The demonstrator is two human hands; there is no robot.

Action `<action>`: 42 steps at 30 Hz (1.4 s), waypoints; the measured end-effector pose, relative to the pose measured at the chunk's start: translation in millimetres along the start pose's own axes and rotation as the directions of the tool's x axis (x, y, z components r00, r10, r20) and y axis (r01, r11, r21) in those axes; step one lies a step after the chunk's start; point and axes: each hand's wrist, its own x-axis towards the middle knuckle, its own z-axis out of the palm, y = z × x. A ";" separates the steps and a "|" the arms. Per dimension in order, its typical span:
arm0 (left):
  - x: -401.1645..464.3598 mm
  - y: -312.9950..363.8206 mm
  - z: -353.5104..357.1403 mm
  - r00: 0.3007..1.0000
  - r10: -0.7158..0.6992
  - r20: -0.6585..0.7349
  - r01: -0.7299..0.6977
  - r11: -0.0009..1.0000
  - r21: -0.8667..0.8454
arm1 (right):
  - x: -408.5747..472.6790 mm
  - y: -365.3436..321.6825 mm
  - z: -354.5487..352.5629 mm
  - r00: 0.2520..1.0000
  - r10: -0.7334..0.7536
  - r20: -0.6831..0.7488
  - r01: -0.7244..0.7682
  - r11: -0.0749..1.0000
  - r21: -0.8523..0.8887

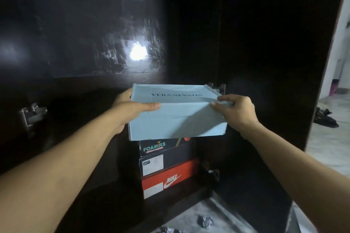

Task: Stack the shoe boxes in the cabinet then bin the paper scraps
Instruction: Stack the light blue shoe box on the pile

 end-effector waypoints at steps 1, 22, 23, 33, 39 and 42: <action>7.3 -7.4 1.6 1.000 0.000 -0.027 0.000 1.000 0.004 | 8.4 3.3 9.4 1.000 0.006 -0.011 -0.006 1.000 0.001; 91.8 -96.3 42.2 0.933 0.146 -0.329 0.058 0.842 0.536 | 43.6 51.5 145.7 0.937 -0.090 0.338 0.230 0.887 -0.401; 92.5 -97.9 41.0 0.932 0.160 -0.324 0.057 0.819 0.571 | 46.6 52.1 148.3 0.931 -0.082 0.355 0.234 0.881 -0.411; 125.5 -114.4 32.3 0.935 0.157 -0.319 0.096 0.753 0.651 | 82.8 57.6 166.7 0.892 -0.050 0.450 0.337 0.736 -0.587; 137.2 -114.4 31.0 0.920 0.154 -0.361 0.156 0.699 0.698 | 94.6 59.7 171.5 0.870 -0.023 0.492 0.346 0.741 -0.576; 142.8 -117.3 31.3 0.912 0.153 -0.380 0.177 0.689 0.703 | 97.5 61.6 173.3 0.862 -0.004 0.507 0.344 0.740 -0.578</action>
